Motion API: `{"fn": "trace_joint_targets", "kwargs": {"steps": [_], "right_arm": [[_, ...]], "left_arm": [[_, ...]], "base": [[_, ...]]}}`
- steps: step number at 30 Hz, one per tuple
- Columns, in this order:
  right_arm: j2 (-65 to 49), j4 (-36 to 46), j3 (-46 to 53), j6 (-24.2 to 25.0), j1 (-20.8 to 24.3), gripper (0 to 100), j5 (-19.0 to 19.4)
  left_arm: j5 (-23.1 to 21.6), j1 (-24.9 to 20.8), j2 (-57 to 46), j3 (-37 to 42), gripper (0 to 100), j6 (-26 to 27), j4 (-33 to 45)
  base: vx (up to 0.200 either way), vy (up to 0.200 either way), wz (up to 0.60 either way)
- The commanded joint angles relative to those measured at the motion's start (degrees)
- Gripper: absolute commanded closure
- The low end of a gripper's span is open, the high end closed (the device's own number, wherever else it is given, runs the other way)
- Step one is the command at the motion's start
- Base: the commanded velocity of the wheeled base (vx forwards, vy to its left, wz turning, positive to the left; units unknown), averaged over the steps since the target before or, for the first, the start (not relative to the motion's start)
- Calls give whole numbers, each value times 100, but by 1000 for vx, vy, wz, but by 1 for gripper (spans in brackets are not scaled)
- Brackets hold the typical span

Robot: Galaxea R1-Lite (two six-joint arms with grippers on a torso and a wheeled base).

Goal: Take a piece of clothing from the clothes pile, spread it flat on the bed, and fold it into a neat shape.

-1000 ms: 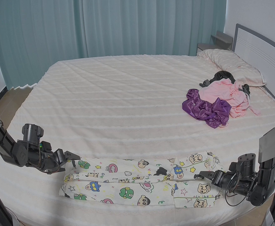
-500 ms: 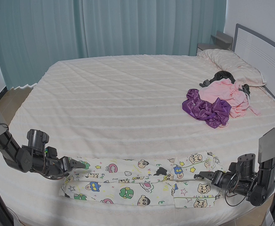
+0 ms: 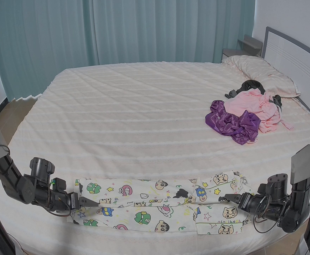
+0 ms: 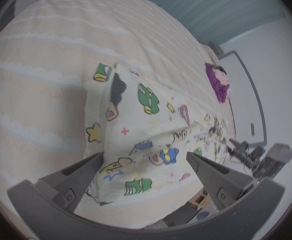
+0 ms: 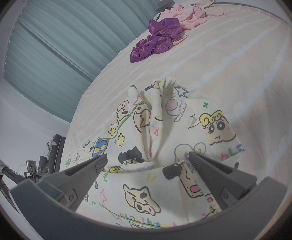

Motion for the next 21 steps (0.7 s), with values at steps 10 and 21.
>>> {"fn": "trace_joint_targets", "kwargs": {"steps": [10,21], "right_arm": [[16,-41,10,1,11,0,2],[7,-41,10,1,11,0,2]], "left_arm": [[-146,404,-395,514,0,984,10],[-190,545,-904,487,0,834,36]], "base": [[0,0,0],[0,0,0]]}}
